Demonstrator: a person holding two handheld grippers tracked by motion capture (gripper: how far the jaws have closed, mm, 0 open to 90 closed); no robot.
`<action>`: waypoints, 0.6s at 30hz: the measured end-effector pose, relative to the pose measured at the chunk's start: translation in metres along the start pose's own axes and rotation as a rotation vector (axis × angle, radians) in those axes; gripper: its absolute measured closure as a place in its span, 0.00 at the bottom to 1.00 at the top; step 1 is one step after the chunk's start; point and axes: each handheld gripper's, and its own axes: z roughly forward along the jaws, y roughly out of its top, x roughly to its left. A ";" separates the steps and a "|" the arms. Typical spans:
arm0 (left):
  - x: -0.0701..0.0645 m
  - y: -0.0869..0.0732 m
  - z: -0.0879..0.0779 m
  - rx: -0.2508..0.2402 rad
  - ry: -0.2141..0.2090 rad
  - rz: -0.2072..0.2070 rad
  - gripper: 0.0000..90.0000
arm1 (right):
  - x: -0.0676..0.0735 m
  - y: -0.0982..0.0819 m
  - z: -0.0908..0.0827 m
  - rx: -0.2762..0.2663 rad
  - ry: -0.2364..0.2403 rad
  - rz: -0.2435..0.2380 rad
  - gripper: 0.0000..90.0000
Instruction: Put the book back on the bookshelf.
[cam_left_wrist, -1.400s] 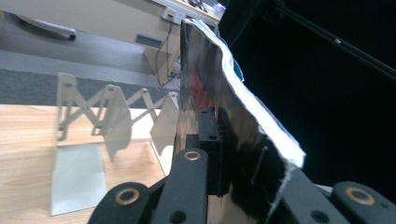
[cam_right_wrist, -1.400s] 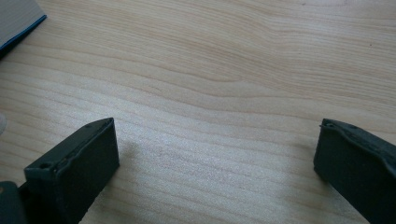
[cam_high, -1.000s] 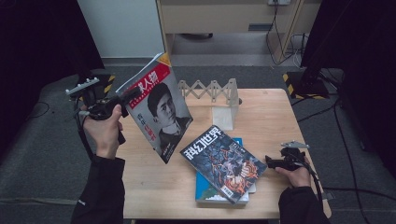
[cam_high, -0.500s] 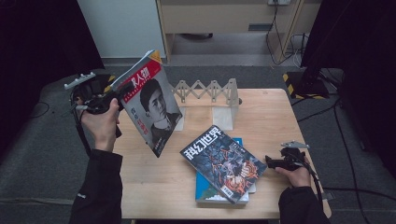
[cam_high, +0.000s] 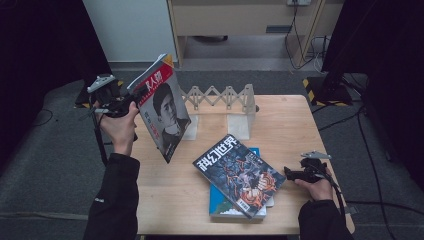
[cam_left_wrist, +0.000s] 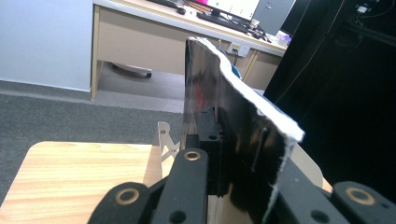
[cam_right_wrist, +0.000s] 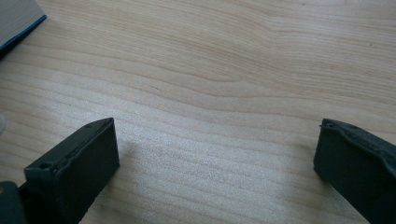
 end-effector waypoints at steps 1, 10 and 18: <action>0.000 0.000 0.002 -0.007 0.005 -0.002 0.95 | 0.000 0.000 0.000 0.000 0.000 0.000 0.00; -0.001 -0.009 0.022 -0.026 0.047 0.028 0.95 | 0.000 0.000 0.000 0.000 0.000 0.000 0.00; -0.001 -0.019 0.041 -0.029 0.070 0.035 0.95 | 0.000 0.000 0.000 0.000 0.000 0.000 0.00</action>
